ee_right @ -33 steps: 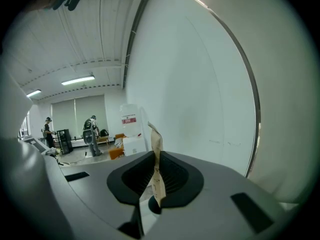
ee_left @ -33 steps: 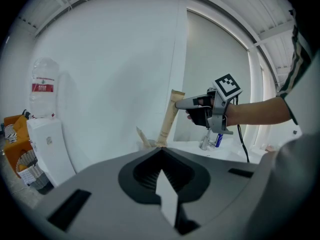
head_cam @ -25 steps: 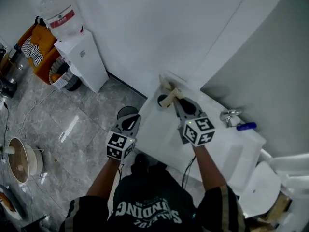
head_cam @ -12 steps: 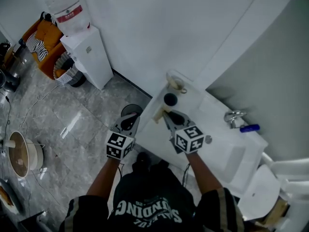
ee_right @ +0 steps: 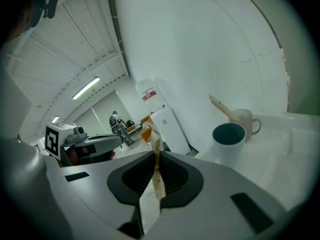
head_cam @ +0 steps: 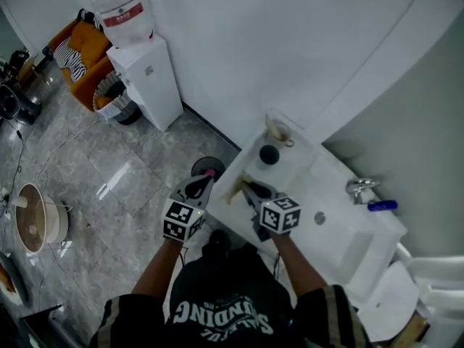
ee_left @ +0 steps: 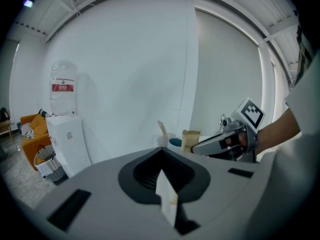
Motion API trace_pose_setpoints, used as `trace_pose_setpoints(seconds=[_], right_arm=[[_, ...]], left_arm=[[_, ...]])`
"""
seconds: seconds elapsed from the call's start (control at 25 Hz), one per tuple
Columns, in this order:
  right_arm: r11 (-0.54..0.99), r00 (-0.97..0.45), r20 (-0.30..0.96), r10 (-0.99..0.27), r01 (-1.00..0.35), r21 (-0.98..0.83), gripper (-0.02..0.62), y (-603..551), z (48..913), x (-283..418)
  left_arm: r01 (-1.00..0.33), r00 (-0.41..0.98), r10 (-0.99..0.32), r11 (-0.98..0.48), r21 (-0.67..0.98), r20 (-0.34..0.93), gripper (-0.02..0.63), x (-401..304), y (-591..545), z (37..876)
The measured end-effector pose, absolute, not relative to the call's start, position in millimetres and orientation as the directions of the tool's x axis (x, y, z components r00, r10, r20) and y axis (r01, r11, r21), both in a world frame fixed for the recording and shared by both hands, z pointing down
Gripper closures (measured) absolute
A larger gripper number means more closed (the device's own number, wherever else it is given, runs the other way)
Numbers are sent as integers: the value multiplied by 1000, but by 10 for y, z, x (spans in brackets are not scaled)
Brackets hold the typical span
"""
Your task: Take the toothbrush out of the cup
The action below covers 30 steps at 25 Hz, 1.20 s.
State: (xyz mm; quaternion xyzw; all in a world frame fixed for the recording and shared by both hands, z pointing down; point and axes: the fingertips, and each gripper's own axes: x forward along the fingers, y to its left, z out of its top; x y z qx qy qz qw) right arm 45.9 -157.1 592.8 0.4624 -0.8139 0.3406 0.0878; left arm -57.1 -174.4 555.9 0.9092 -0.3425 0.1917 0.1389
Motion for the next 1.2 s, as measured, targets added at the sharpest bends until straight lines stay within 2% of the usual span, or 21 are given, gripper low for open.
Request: trace_pose_setpoints(seconds=[0.28,0.8,1.08,1.2], right_arm=[[214,-626,496,-601,-725,-655,569,-1560,6444,411],[46,-551,579,-601,-747,-663,569,-1942,7084,743],[27,-540,639,-547,-775,-631,568,-1990,7377,799],[14,-518,670,-531,-796,-605,548,-1983,7485,839]], left_arm=[[-716,651,-600,-689,112,465,607,-775,-1792,5651],[-753,604,-616,-649,110,505,607,-956,-1788,5789],[-758,602,-631,-644,103,490,607,-951,-1799,5736],[-759,604,-631,-642,108,488,607,-928,-1799,5737]])
